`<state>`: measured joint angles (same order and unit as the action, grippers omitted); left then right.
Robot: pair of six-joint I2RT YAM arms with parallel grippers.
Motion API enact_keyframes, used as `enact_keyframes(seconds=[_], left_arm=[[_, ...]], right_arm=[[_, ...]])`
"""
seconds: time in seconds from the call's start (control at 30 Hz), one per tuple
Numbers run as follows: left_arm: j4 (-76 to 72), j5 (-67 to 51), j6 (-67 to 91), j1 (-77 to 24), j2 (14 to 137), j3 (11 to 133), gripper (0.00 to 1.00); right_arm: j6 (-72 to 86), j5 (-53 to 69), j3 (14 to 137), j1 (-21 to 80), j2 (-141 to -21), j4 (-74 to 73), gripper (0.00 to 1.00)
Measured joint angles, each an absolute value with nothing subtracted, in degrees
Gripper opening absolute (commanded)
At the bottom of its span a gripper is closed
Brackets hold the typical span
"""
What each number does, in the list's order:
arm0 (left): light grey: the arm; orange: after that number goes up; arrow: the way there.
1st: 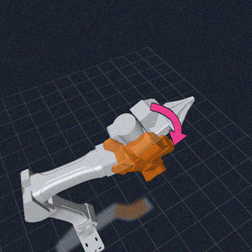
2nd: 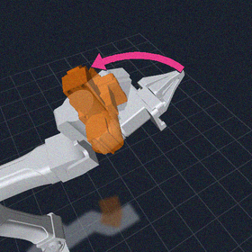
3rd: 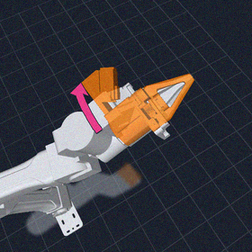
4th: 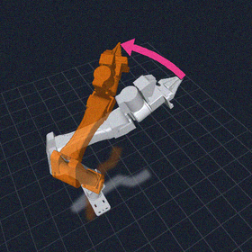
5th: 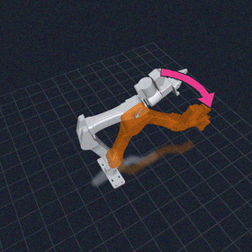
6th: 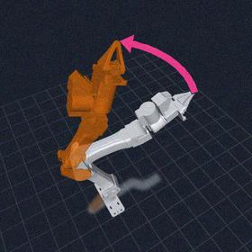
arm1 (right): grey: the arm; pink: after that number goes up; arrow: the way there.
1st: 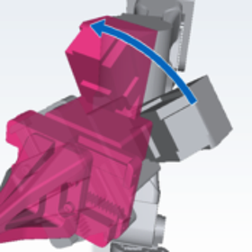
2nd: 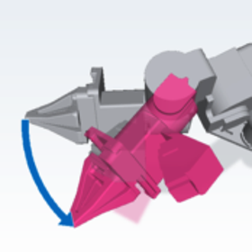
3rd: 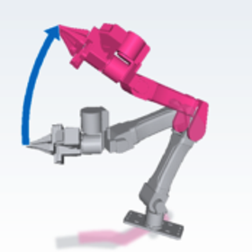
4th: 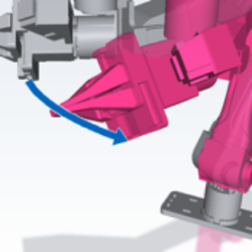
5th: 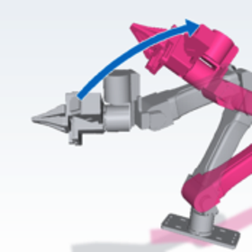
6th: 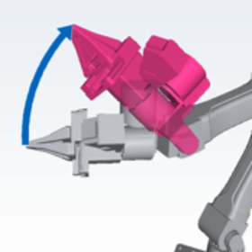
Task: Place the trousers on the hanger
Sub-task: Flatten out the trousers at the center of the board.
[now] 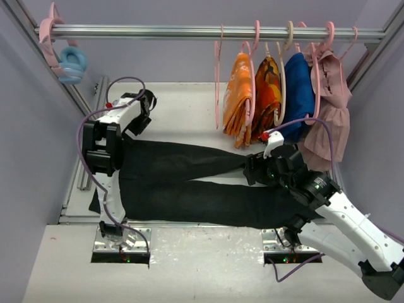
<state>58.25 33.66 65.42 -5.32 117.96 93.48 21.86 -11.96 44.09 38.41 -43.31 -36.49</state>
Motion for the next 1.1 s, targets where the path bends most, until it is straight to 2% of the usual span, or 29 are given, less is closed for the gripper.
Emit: enact_keyframes(seconds=[0.03,0.2,0.27,0.33,0.4,0.43,0.53,0.77,0.93,1.03,1.1], left_arm=[[58.99,33.85,65.81,-5.12,119.4,94.08,0.76],[61.41,34.58,67.25,-4.12,124.75,94.72,0.61],[62.13,34.79,67.56,-3.74,125.62,95.75,0.51],[62.82,34.99,67.48,-3.29,126.72,97.89,0.31],[63.66,35.27,67.15,-2.63,128.65,101.11,0.04],[64.37,35.56,66.67,-2.27,129.79,103.0,0.0],[65.78,35.77,65.54,-1.23,131.24,106.11,0.0],[70.33,38.08,64.29,0.86,129.18,109.08,0.0],[72.33,40.79,64.2,1.28,117.06,106.99,0.0],[72.22,41.87,63.76,1.21,106.79,104.79,0.0],[72.28,42.78,63.21,1.29,100.75,103.54,0.0]], right_arm=[[21.86,-12.33,43.84,38.41,-42.25,-36.46,0.91],[21.65,-14.35,43.43,38.41,-39.68,-36.57,0.91],[21.54,-14.69,43.2,38.41,-39.7,-36.57,0.91],[21.41,-14.74,42.87,38.41,-39.83,-36.68,0.91],[21.37,-14.69,42.6,38.41,-40.12,-36.72,0.92],[21.37,-14.63,42.43,38.41,-40.26,-36.69,0.94],[21.48,-14.43,42.08,38.41,-40.52,-36.7,0.99],[24.46,-16.24,40.71,38.41,-42.84,-36.38,0.99],[26.7,-19.13,40.29,37.21,-48.89,-36.06,0.99],[27.07,-17.48,40.18,33.44,-54.16,-35.15,0.92],[26.87,-14.96,39.89,31.08,-57.17,-34.0,0.91]])
